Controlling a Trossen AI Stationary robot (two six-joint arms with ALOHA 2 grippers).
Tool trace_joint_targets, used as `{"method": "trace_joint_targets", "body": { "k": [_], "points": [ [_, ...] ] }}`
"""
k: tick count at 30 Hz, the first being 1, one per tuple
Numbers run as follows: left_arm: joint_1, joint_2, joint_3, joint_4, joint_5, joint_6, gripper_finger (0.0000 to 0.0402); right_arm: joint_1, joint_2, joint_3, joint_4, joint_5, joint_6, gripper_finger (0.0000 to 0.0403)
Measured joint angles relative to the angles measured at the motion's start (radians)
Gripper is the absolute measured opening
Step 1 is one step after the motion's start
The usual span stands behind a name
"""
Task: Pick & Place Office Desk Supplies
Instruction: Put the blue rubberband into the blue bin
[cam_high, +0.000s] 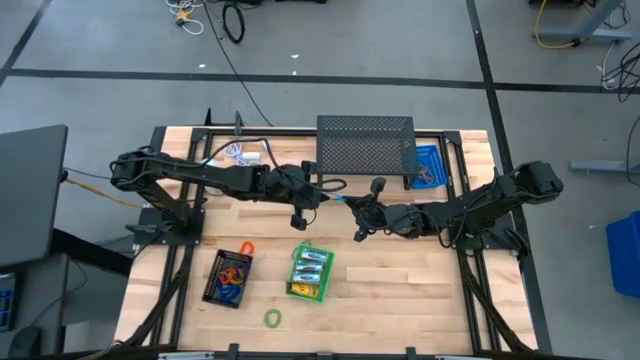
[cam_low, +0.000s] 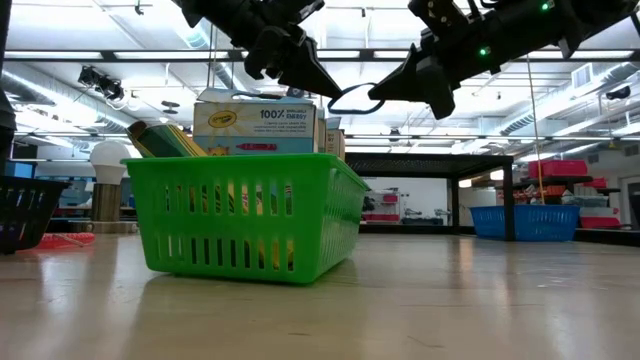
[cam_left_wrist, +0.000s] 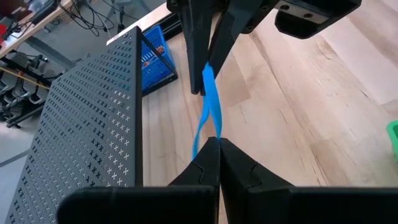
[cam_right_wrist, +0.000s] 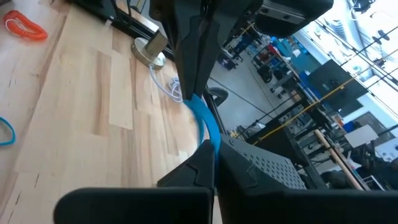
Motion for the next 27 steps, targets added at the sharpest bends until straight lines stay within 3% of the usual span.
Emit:
{"method": "trace_joint_targets", "body": {
  "k": [11, 27],
  "points": [
    [-0.001, 0.0, 0.0, 0.04, 0.009, 0.009, 0.0012, 0.0, 0.0, 0.0, 0.0, 0.0, 0.001, 0.0002],
    [-0.002, 0.0, 0.001, 0.095, -0.002, 0.016, 0.0225, 0.0, 0.0, 0.0, -0.017, 0.0, 0.004, 0.0]
  ]
}}
